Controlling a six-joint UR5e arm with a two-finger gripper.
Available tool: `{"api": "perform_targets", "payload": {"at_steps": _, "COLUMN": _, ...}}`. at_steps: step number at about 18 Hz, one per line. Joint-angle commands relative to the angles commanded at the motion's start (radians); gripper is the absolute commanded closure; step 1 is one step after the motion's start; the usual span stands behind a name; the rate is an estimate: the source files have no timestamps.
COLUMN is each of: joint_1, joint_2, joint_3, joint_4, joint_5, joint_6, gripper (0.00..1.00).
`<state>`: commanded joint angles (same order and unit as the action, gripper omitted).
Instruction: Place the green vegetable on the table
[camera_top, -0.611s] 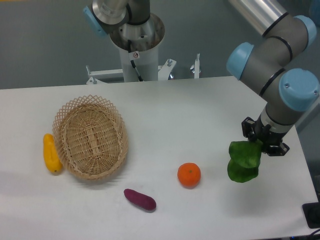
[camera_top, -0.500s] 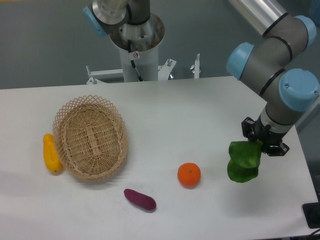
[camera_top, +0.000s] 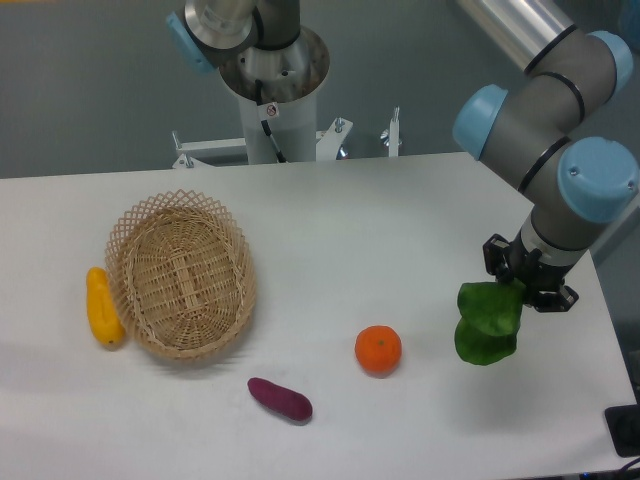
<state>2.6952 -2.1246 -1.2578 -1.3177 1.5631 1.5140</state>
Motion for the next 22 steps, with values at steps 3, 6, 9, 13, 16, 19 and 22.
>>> {"api": "perform_targets", "payload": {"at_steps": 3, "joint_1": -0.002, "joint_2": 0.000, "joint_3": 0.000, "joint_4": 0.002, "joint_5": 0.000, "joint_6": 0.006, "gripper": 0.94}}
{"api": "perform_targets", "payload": {"at_steps": 6, "joint_1": 0.000, "joint_2": 0.002, "joint_3": 0.000, "joint_4": 0.008, "joint_5": -0.002, "joint_6": 0.014, "gripper": 0.94}}
{"api": "perform_targets", "payload": {"at_steps": 9, "joint_1": 0.000, "joint_2": 0.011, "joint_3": -0.023, "joint_4": 0.029, "joint_5": -0.002, "joint_6": 0.020, "gripper": 0.94}}
{"api": "perform_targets", "payload": {"at_steps": 13, "joint_1": 0.009, "joint_2": 0.083, "joint_3": -0.127, "joint_4": 0.077, "joint_5": -0.008, "joint_6": 0.118, "gripper": 0.94}}
{"api": "perform_targets", "payload": {"at_steps": 16, "joint_1": 0.005, "joint_2": 0.142, "joint_3": -0.205, "joint_4": 0.078, "joint_5": -0.008, "joint_6": 0.164, "gripper": 0.94}}
{"api": "perform_targets", "payload": {"at_steps": 19, "joint_1": -0.014, "joint_2": 0.172, "joint_3": -0.261, "joint_4": 0.081, "joint_5": -0.008, "joint_6": 0.166, "gripper": 0.94}}
{"api": "perform_targets", "payload": {"at_steps": 22, "joint_1": -0.034, "joint_2": 0.201, "joint_3": -0.325, "joint_4": 0.086, "joint_5": -0.006, "joint_6": 0.188, "gripper": 0.94}}
